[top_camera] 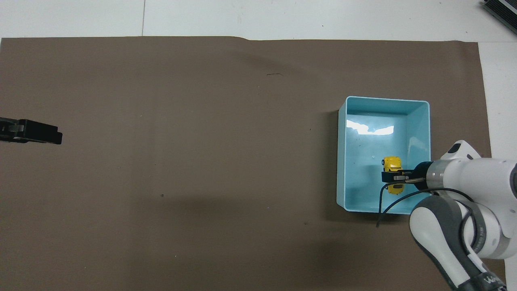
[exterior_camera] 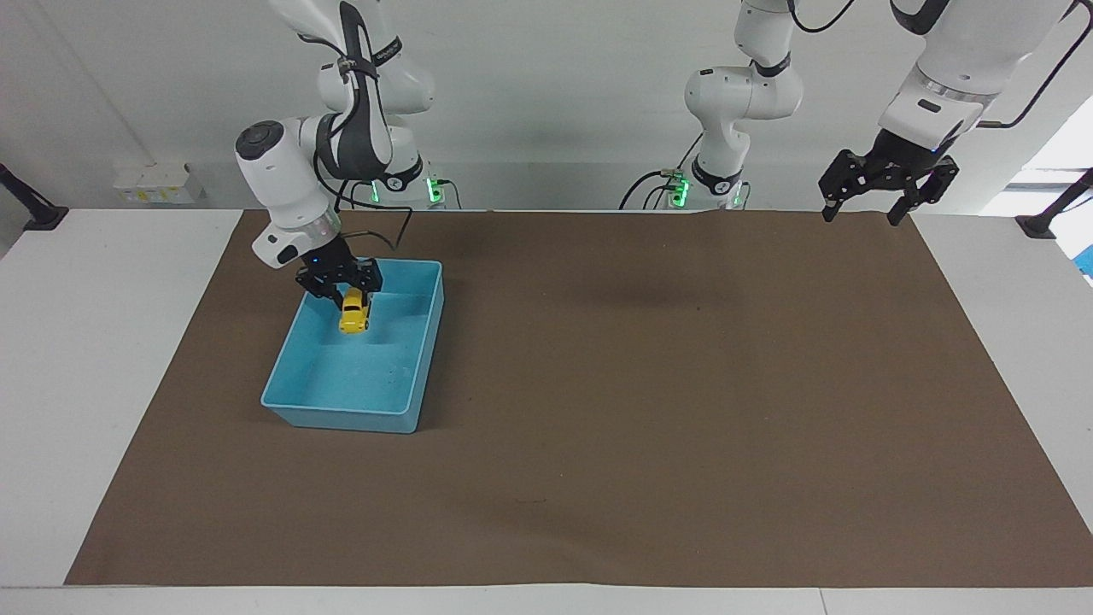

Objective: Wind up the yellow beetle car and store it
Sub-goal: 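Lift the car into the blue bin with the right gripper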

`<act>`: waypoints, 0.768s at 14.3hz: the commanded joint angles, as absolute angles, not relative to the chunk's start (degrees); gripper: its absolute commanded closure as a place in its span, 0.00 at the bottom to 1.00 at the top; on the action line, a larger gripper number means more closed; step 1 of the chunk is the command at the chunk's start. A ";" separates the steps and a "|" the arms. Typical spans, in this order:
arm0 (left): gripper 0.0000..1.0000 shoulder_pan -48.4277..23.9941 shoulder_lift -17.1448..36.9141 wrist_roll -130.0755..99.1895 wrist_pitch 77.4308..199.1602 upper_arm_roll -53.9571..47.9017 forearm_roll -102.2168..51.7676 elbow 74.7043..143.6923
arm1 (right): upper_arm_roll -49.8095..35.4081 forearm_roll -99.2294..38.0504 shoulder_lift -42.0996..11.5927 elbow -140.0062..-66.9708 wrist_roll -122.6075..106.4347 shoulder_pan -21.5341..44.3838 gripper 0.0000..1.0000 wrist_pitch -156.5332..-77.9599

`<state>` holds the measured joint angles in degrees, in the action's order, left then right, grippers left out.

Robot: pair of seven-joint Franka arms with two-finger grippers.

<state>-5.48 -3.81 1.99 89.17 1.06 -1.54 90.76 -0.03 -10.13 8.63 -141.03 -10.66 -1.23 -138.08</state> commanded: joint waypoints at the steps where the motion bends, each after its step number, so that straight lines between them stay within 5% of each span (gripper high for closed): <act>1: 0.00 -4.39 -4.83 2.64 89.30 0.26 -1.05 92.02 | -0.53 -12.13 7.66 -142.91 -12.92 -1.49 1.00 -141.06; 10: 0.00 -4.39 -4.83 2.64 89.30 0.26 -1.05 92.02 | -0.53 -14.59 2.99 -143.44 -13.10 0.61 1.00 -145.02; 11: 0.00 -4.39 -4.83 2.64 89.30 0.26 -1.05 92.02 | -0.53 -14.59 2.38 -143.44 -12.83 0.62 0.91 -145.54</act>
<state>-5.48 -3.81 1.99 89.17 1.06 -1.54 90.76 -0.25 -12.43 3.70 -143.17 -10.74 0.37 -143.52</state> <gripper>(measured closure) 0.000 0.520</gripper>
